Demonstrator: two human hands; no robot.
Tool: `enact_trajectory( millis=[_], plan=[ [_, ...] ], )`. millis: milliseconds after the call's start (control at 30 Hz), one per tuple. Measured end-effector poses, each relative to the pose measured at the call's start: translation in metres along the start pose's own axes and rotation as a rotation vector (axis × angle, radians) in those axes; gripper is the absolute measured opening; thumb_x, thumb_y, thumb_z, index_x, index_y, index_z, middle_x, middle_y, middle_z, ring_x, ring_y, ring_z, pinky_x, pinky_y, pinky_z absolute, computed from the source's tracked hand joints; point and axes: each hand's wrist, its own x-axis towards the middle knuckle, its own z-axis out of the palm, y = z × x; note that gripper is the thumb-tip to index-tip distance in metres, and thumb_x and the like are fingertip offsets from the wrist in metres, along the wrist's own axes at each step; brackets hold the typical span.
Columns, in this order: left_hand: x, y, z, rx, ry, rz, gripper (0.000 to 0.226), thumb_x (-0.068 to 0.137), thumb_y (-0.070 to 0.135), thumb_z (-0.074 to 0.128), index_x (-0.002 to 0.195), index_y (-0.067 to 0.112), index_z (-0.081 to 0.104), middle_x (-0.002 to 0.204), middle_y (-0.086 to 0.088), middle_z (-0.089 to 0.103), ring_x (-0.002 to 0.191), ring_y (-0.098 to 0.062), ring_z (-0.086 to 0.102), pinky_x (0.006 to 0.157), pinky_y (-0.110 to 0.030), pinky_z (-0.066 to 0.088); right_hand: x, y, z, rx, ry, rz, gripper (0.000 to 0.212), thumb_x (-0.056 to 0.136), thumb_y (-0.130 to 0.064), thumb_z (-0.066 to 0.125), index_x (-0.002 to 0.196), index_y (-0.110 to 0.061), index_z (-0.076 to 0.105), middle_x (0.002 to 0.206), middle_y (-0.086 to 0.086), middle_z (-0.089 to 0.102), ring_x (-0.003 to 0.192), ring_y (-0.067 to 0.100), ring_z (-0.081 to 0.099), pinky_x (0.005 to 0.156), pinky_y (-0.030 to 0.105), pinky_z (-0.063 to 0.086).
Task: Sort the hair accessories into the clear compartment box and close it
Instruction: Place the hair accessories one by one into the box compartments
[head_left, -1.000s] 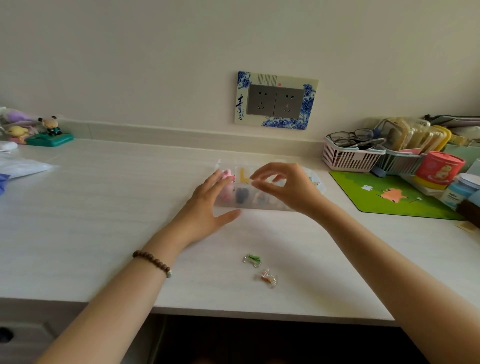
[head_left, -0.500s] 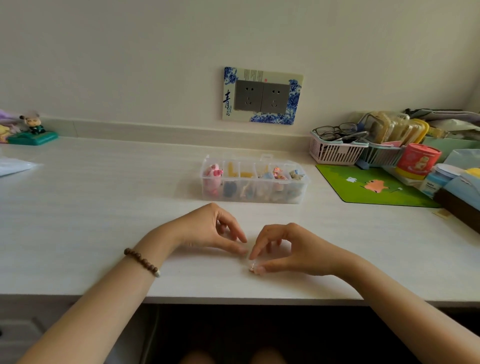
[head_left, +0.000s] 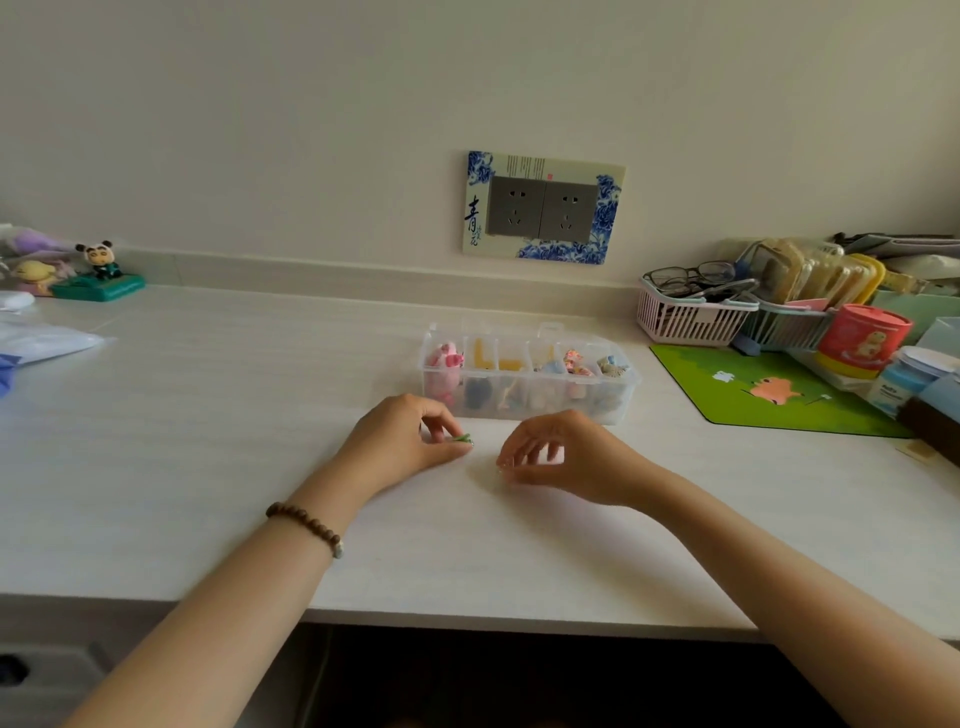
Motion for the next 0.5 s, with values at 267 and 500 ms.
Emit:
enact_trajectory(
  millis=[267, 500],
  plan=[
    [0.004, 0.0, -0.005, -0.072, 0.18, 0.015, 0.014, 0.08, 0.038, 0.068, 0.083, 0.025, 0.071, 0.077, 0.012, 0.064, 0.06, -0.006, 0.047, 0.057, -0.02, 0.036, 0.081, -0.021, -0.038, 0.063, 0.447, -0.023, 0.011, 0.082, -0.02, 0.067, 0.092, -0.015, 0.066, 0.088, -0.005, 0.07, 0.08, 0.006, 0.063, 0.071, 0.009, 0.049],
    [0.008, -0.001, -0.013, 0.009, 0.444, 0.103, 0.022, 0.086, 0.029, 0.06, 0.106, 0.02, 0.062, 0.101, 0.004, 0.06, 0.074, -0.01, 0.05, 0.065, -0.026, 0.043, 0.073, -0.017, -0.019, -0.16, 0.462, -0.032, 0.015, 0.087, -0.023, 0.06, 0.102, -0.023, 0.065, 0.108, -0.007, 0.064, 0.094, 0.007, 0.055, 0.081, 0.017, 0.042]
  ],
)
